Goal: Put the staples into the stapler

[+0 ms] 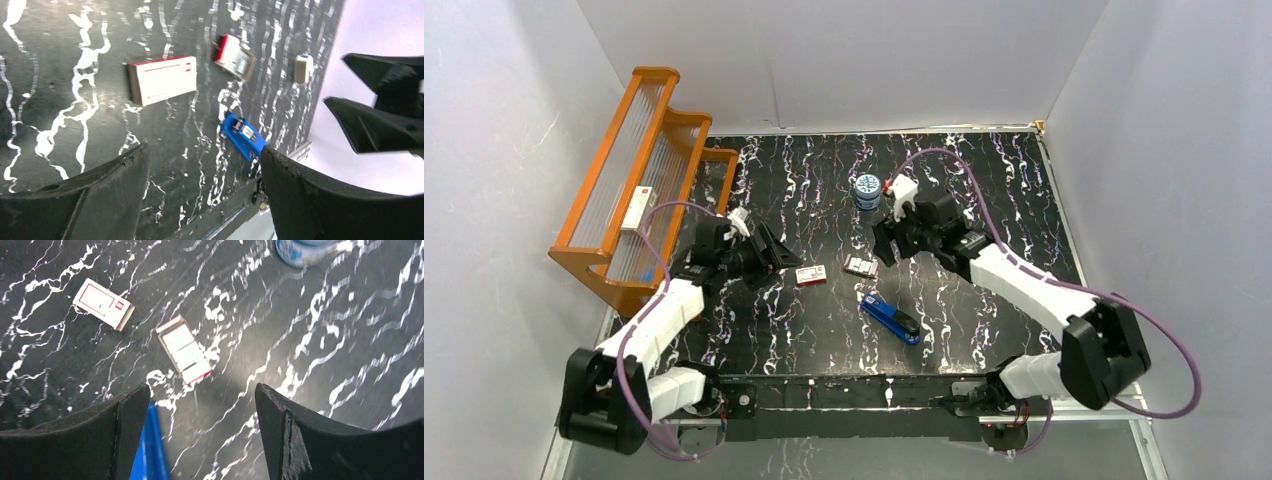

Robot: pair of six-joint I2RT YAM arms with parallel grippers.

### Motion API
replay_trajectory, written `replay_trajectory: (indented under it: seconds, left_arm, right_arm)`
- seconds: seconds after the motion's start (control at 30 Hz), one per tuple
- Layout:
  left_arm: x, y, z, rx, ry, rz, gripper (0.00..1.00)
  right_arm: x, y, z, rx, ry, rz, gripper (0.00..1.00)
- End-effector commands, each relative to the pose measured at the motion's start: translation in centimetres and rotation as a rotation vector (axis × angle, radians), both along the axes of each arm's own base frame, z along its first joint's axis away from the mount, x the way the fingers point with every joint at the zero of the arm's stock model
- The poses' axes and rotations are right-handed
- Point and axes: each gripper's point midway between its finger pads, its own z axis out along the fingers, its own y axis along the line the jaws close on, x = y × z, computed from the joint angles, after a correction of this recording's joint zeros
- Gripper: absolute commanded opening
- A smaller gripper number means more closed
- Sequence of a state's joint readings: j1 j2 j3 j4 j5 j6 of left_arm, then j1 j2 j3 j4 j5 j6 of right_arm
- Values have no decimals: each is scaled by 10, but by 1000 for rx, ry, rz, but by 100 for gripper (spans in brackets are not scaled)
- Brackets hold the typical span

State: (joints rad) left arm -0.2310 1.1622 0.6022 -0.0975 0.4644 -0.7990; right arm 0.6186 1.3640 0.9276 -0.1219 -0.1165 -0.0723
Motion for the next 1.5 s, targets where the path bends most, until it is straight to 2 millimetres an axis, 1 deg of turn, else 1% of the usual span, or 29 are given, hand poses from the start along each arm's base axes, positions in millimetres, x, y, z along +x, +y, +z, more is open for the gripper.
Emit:
replay_trajectory:
  seconds: [0.0, 0.07, 0.13, 0.17, 0.2, 0.27, 0.3, 0.37, 0.43, 0.5, 0.6, 0.7, 0.77, 0.8, 0.93, 1.0, 1.17, 1.3, 1.4, 1.47]
  left_arm:
    - [-21, -13, 31, -44, -107, -151, 78]
    - [-26, -21, 41, -35, -168, -216, 78]
    - [-27, -33, 55, -20, -237, -287, 78]
    - [-28, -39, 59, -10, -264, -321, 78]
    - [-28, -46, 62, 10, -289, -353, 78]
    - [-27, -60, 66, 33, -313, -397, 78]
    - [-26, -66, 67, 40, -314, -408, 77]
    - [-18, -72, 66, 60, -296, -382, 76]
    - [-7, -70, 62, 86, -267, -308, 74]
    - [4, -64, 56, 114, -237, -221, 74]
    - [10, -57, 48, 127, -208, -134, 74]
    - [10, -50, 41, 138, -194, -85, 74]
    - [10, -46, 38, 147, -191, -53, 75]
    - [9, -43, 36, 152, -188, -41, 75]
    - [7, -37, 28, 166, -178, -13, 75]
    - [7, -35, 25, 178, -174, -9, 75]
    - [6, -32, 20, 210, -170, -18, 75]
    - [5, -31, 17, 216, -166, -23, 75]
    - [0, -31, 14, 206, -153, -29, 75]
    - [-6, -36, 12, 174, -133, -47, 76]
  right_arm:
    - [-31, -32, -13, 69, 200, -275, 86]
    - [-40, -46, -15, 93, 229, -380, 87]
    - [-49, -55, -15, 134, 241, -444, 89]
    - [-53, -59, -12, 159, 242, -469, 90]
    - [-58, -62, -14, 168, 257, -486, 91]
    - [-67, -62, -16, 166, 269, -450, 91]
    - [-72, -59, -16, 161, 274, -402, 91]
    - [-90, -50, -12, 155, 300, -265, 92]
    - [-104, -46, -7, 157, 317, -182, 92]
    - [-112, -48, -6, 133, 332, -177, 92]
    - [-123, -54, -18, 55, 377, -210, 92]
    - [-137, -55, -34, -20, 432, -234, 92]
    - [-148, -46, -39, -34, 483, -222, 90]
    - [-153, -42, -45, -54, 529, -226, 88]
    - [-172, -28, -59, -131, 593, -213, 78]
    - [-176, -26, -64, -167, 592, -214, 74]
    - [-173, -38, -74, -304, 543, -248, 63]
    - [-176, -43, -81, -412, 519, -263, 61]
    - [-181, -43, -82, -473, 518, -288, 58]
    - [-184, -46, -84, -501, 521, -320, 52]
